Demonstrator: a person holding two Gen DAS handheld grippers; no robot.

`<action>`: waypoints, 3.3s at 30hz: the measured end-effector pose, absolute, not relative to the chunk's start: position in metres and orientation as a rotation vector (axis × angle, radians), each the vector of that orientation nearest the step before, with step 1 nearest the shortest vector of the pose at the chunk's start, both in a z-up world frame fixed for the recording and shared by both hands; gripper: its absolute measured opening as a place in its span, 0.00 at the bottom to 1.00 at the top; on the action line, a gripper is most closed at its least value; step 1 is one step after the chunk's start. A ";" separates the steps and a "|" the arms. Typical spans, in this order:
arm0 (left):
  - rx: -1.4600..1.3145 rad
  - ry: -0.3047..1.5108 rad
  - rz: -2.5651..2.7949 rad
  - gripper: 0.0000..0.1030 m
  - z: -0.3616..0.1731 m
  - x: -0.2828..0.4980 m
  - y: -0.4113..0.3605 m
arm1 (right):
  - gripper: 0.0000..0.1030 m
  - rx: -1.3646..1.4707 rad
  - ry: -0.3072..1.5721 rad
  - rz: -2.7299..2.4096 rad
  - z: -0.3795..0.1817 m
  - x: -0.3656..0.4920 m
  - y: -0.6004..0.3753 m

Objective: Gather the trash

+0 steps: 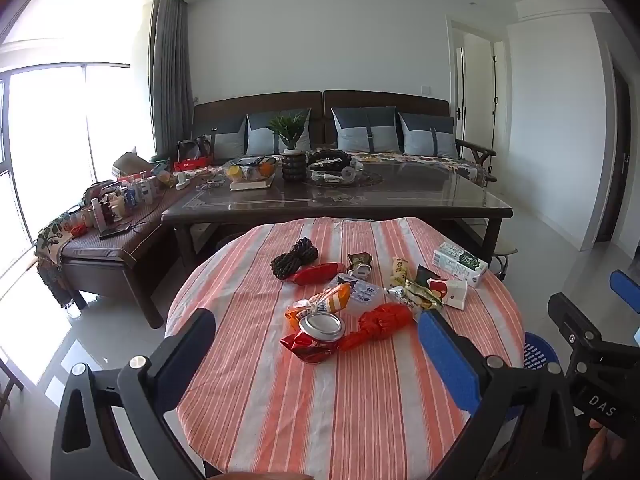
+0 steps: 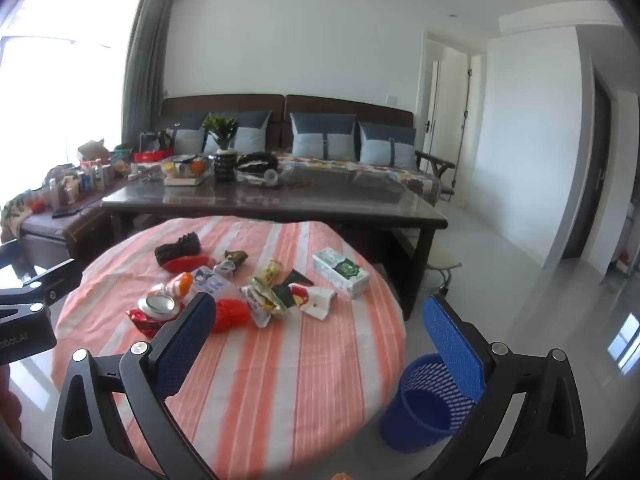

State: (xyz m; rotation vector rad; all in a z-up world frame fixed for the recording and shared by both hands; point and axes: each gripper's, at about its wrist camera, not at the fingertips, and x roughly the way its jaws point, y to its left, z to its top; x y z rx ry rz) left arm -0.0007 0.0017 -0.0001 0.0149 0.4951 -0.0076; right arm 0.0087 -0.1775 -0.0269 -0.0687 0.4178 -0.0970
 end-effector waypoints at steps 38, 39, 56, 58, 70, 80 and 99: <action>0.028 0.525 -0.009 1.00 -0.006 -0.003 0.002 | 1.00 -0.091 0.441 -0.094 -0.033 0.010 -0.174; 0.028 0.525 -0.009 1.00 -0.006 -0.002 0.002 | 1.00 -0.091 0.441 -0.094 -0.034 0.010 -0.174; 0.030 0.529 -0.008 1.00 -0.007 -0.001 0.001 | 1.00 -0.091 0.443 -0.095 -0.039 0.012 -0.174; 0.030 0.529 -0.008 1.00 -0.007 -0.001 0.001 | 1.00 -0.092 0.444 -0.094 -0.039 0.012 -0.174; 0.031 0.531 -0.008 1.00 -0.009 -0.001 0.002 | 1.00 -0.094 0.447 -0.094 -0.043 0.012 -0.174; 0.030 0.533 -0.005 1.00 -0.013 -0.002 0.003 | 1.00 -0.095 0.454 -0.094 -0.048 0.012 -0.173; -0.004 0.634 0.061 1.00 -0.056 0.009 0.056 | 1.00 -0.094 0.483 -0.094 -0.055 0.019 -0.170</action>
